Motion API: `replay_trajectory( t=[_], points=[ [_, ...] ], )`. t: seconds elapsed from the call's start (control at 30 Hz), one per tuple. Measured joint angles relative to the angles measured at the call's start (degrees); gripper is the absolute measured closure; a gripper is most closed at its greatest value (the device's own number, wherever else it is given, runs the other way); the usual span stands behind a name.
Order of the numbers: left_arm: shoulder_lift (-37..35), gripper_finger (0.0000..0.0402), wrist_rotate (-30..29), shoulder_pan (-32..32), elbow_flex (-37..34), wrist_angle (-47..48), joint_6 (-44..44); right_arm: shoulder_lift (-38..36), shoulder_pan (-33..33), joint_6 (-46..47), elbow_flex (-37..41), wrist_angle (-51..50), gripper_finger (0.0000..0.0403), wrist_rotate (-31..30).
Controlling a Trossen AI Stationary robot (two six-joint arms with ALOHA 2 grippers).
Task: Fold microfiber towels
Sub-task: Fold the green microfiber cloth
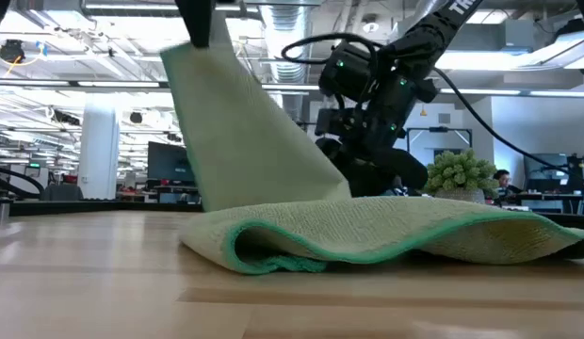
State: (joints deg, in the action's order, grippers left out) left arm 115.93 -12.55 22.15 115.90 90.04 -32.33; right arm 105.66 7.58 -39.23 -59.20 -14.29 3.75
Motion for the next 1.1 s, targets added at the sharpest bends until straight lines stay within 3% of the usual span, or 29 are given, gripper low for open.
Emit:
replay_trajectory(
  t=[0.43, 0.77, 1.1],
  points=[
    [-3.62, 0.0401, -1.33, 0.91, 0.00, -0.03, -2.72, 0.53, 0.35, 0.13, 0.00, -1.98, 0.0253, -0.04],
    [-3.60, 0.0401, -0.26, 0.98, -0.02, -0.02, -3.92, 0.01, 0.35, -0.25, 0.00, -3.26, 0.0391, -1.68],
    [-3.51, 0.0401, -5.07, 3.22, -1.55, 0.02, -8.50, -11.51, -0.86, 3.99, 0.04, -10.31, 0.0395, -4.54]
  ],
)
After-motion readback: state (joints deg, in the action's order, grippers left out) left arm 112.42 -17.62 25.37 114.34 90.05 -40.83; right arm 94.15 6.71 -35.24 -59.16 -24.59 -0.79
